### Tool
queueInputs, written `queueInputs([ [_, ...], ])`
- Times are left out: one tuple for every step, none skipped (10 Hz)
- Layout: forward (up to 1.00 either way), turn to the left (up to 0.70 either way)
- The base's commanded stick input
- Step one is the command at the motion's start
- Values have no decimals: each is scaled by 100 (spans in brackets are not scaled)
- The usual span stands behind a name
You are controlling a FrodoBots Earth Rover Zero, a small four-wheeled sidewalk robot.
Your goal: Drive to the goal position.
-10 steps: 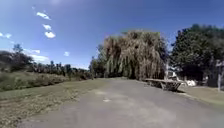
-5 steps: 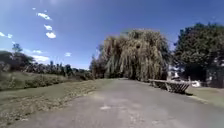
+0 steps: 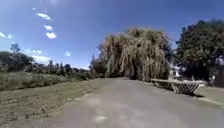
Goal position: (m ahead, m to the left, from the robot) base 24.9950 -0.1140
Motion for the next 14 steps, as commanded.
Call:
queueInputs([
  [100, 0],
  [100, 0],
  [100, 0],
  [100, 0],
  [100, 0],
  [90, 0],
  [56, 0],
  [23, 0],
  [0, 0],
  [0, 0],
  [0, 0],
  [0, 0],
  [0, 0],
  [0, 0],
])
